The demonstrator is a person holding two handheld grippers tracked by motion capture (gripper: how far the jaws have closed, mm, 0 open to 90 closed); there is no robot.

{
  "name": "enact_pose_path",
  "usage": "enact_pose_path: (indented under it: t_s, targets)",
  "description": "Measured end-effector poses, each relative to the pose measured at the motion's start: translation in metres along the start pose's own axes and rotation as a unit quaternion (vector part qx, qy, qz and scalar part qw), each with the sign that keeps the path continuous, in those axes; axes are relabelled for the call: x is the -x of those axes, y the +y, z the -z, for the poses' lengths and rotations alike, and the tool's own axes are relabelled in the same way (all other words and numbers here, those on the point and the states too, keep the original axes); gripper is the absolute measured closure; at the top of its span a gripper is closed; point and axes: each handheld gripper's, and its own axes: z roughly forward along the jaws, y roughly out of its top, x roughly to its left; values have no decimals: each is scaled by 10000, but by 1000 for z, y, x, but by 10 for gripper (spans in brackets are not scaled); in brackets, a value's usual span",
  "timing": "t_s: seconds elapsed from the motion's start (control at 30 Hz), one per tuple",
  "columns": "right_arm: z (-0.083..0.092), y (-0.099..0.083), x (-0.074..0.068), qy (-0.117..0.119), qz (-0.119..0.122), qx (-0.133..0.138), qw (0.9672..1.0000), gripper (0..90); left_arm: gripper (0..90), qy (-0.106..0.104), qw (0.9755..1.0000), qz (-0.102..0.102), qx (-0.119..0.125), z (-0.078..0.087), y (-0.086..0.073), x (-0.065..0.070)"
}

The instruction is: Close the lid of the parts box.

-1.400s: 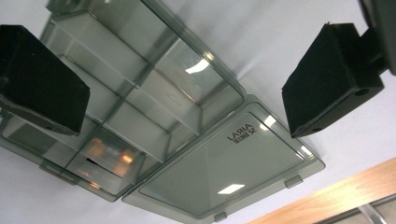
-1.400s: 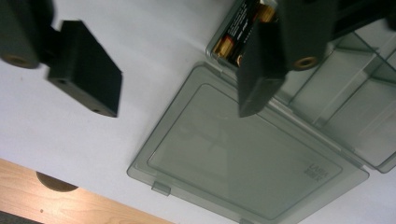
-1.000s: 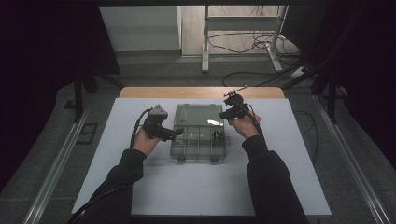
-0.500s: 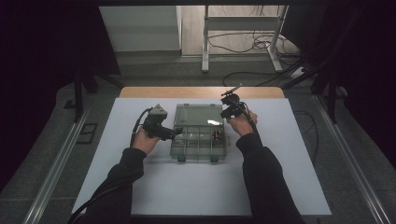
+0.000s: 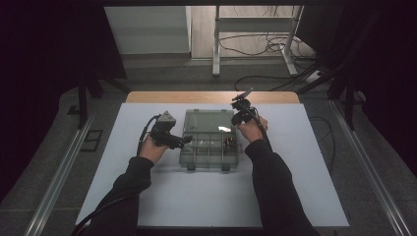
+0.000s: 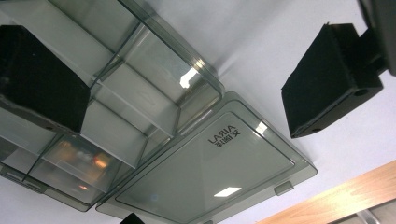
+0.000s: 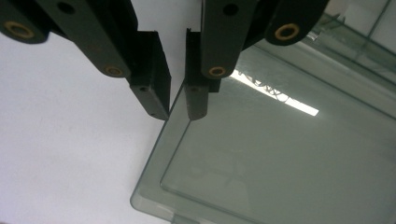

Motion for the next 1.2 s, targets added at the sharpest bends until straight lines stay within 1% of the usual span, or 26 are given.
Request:
enact_pose_path:
  t_s: [0.17, 0.27, 0.4, 0.53, 0.57, 0.6, 0.63, 0.67, 0.7, 0.73, 0.8, 0.83, 0.9, 0.93, 0.97, 1.03, 1.17, 1.2]
  targets:
    - [-3, 3, 3, 68, -298, -81, 9995, 798, 14, -1, 10000, -5, 1, 0, 0, -1]
    - [-3, 5, 5, 141, -646, -155, 9977, 827, 14, -1, 10000, -12, 2, 1, -1, -1]
    - [-3, 6, 3, 126, -844, -159, 9962, 839, 14, 5, 10000, 0, 28, 2, 0, -2]
    - [-3, 6, 5, 186, -1088, -185, 9937, 852, 14, 32, 10000, -2, 38, 3, 0, -1]
    - [-3, 6, 5, 214, -1150, -180, 9930, 860, 14, 42, 10000, 32, 7, 3, 1, -2]
    - [-3, 6, 6, 291, -1263, -153, 9914, 867, 20, 10, 9999, 97, -36, 4, 1, -2]
    - [-3, 6, 6, 321, -1297, -119, 9910, 869, 26, -31, 9998, 197, -47, 4, 1, -3]
    - [-2, 6, 5, 300, -1269, -78, 9914, 871, 25, -18, 9997, 259, -33, 5, 0, -3]
    - [-1, 6, 4, 280, -1240, -47, 9919, 871, 22, 5, 9996, 274, -12, 5, 0, -5]
    - [0, 6, 2, 263, -1200, -5, 9924, 872, 19, 5, 9995, 330, 4, 6, 0, -5]
    - [3, 6, 1, 228, -1146, 77, 9931, 874, 4, 13, 9991, 417, 76, 8, 0, -8]
    - [5, 5, 1, 234, -1111, 164, 9934, 874, 4, 0, 9988, 466, 124, 9, 0, -9]
    - [8, 4, 0, 236, -1087, 269, 9934, 875, 9, -81, 9979, 607, 200, 11, 0, -13]
    - [10, 3, 0, 235, -1072, 318, 9935, 876, 17, -41, 9977, 645, 221, 12, 0, -15]
    - [13, 2, 0, 247, -1048, 395, 9934, 877, 32, -19, 9977, 645, 226, 12, -1, -16]
    - [15, 0, 0, 283, -1061, 496, 9927, 879, 97, 40, 9974, 684, 231, 13, -2, -19]
    - [20, -6, 1, 350, -1081, 705, 9910, 880, 324, 149, 9954, 909, 275, 14, -6, -28]
    - [21, -7, 2, 369, -1066, 738, 9909, 880, 374, 135, 9951, 937, 277, 13, -7, -31]
